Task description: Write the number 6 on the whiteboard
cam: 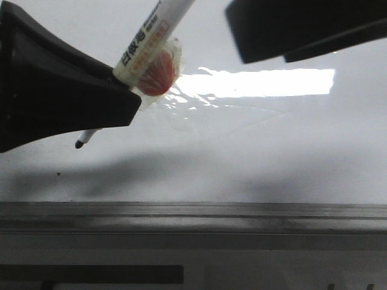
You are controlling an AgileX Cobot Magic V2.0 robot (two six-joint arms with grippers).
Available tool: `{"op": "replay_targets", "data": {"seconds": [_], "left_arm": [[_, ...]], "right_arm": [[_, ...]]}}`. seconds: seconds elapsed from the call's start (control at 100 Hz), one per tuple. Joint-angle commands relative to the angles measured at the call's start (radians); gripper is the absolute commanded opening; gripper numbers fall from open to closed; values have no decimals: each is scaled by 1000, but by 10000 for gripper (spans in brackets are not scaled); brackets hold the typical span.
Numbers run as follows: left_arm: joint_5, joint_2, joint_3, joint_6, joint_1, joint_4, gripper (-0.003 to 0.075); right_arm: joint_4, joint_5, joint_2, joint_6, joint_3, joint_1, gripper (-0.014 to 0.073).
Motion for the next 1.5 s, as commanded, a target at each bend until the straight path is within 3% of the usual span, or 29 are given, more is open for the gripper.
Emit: {"op": "replay_targets", "data": {"seconds": [0.0, 0.29, 0.36, 0.63, 0.73, 0.8, 0.95, 1.02, 1.49], "left_arm": [[-84, -16, -34, -3, -30, 13, -19], [-79, -16, -34, -3, -80, 16, -19], [-79, -16, -34, -3, -80, 16, -19], [-79, -16, -34, -3, -80, 17, -19], [-79, -16, -34, -3, -80, 17, -15], [-79, -16, -34, -3, -80, 17, 29], [-79, -27, -34, -3, -80, -12, 288], [-79, -59, -34, -3, -71, -76, 358], [163, -487, -34, -3, 99, -147, 370]], "right_arm": [[31, -126, 37, -12, -50, 5, 386], [96, -192, 81, -12, -56, 28, 384], [101, -206, 81, -12, -56, 30, 349], [150, -211, 100, -12, -56, 30, -72], [164, -209, 112, -9, -56, 30, -65], [166, -209, 117, -9, -56, 30, -65], [168, -209, 117, -9, -56, 28, -65], [173, -209, 117, -9, -56, 20, -65], [190, -134, 117, -9, -149, -128, -65]]}}
